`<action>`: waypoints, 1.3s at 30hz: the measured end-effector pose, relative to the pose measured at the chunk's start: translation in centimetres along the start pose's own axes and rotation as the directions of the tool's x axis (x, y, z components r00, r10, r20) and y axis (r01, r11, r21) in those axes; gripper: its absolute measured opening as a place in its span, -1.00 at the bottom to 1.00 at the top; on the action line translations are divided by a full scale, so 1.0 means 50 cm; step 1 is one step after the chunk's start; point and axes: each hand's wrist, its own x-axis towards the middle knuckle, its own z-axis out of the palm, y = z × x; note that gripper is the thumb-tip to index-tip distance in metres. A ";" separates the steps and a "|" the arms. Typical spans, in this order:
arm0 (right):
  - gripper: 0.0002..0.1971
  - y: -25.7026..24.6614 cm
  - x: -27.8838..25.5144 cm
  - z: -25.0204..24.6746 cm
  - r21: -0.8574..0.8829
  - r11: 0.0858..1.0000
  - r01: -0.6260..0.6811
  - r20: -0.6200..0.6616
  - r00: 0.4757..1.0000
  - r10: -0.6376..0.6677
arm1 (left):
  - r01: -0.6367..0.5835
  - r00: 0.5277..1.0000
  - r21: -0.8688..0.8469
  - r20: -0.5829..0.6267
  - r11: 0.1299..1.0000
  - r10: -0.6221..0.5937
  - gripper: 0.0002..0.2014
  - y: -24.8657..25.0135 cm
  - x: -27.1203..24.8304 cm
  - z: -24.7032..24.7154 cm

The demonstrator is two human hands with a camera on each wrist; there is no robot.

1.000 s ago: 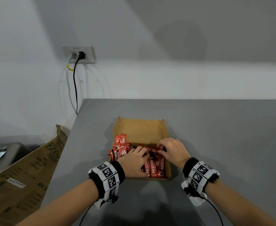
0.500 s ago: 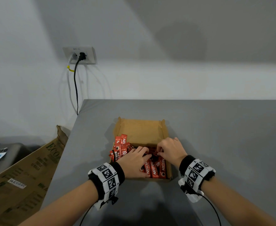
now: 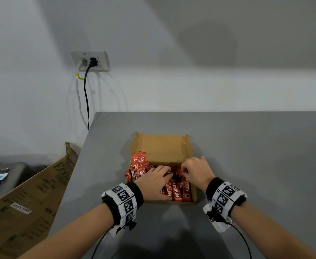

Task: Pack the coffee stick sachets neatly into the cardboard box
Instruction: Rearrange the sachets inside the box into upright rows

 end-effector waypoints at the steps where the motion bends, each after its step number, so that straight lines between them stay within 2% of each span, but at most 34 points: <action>1: -0.85 -0.002 0.002 -0.001 0.006 1.000 0.000 0.005 1.000 0.000 | 0.000 1.000 0.003 0.000 1.000 0.000 -0.21 0.000 0.000 0.000; 4: -0.88 0.004 0.006 -0.010 0.065 0.998 -0.001 0.025 1.000 -0.001 | -0.007 1.000 0.005 0.004 1.000 0.007 -0.20 -0.001 -0.001 -0.001; 9: -0.89 0.032 0.005 -0.029 0.201 0.976 -0.079 0.015 0.997 0.077 | -0.016 1.000 0.006 0.009 1.000 0.016 -0.19 -0.003 0.001 0.001; 12: -0.90 0.030 -0.003 -0.025 0.223 0.974 -0.045 -0.029 0.998 0.053 | -0.018 1.000 0.015 0.011 1.000 0.017 -0.20 -0.002 0.002 0.002; 14: -0.87 0.023 -0.008 -0.017 0.185 0.983 -0.004 -0.030 1.000 0.010 | -0.017 1.000 0.015 0.012 1.000 0.017 -0.21 0.000 0.002 -0.001; 17: -0.83 0.011 -0.009 -0.002 0.038 0.998 0.045 0.012 0.999 -0.046 | -0.012 1.000 0.011 0.026 1.000 0.011 -0.23 0.001 0.003 -0.004; 28: -0.87 -0.001 0.010 -0.035 -0.150 0.989 0.016 0.102 0.995 -0.001 | -0.006 1.000 -0.024 -0.004 1.000 0.006 -0.18 0.001 0.001 -0.004; 35: -0.93 0.002 0.008 -0.046 -0.074 0.997 0.013 0.118 0.993 -0.004 | -0.008 1.000 0.015 0.027 1.000 0.007 -0.24 0.002 0.001 -0.006; 37: -0.89 0.002 0.003 -0.056 -0.057 0.995 0.076 0.119 0.990 -0.069 | -0.008 0.999 0.021 0.032 1.000 0.007 -0.24 0.001 0.002 -0.006; 39: -0.81 -0.003 -0.005 -0.062 -0.064 0.981 0.181 0.204 0.965 -0.165 | -0.006 0.999 0.023 0.038 1.000 0.005 -0.24 0.001 0.002 -0.007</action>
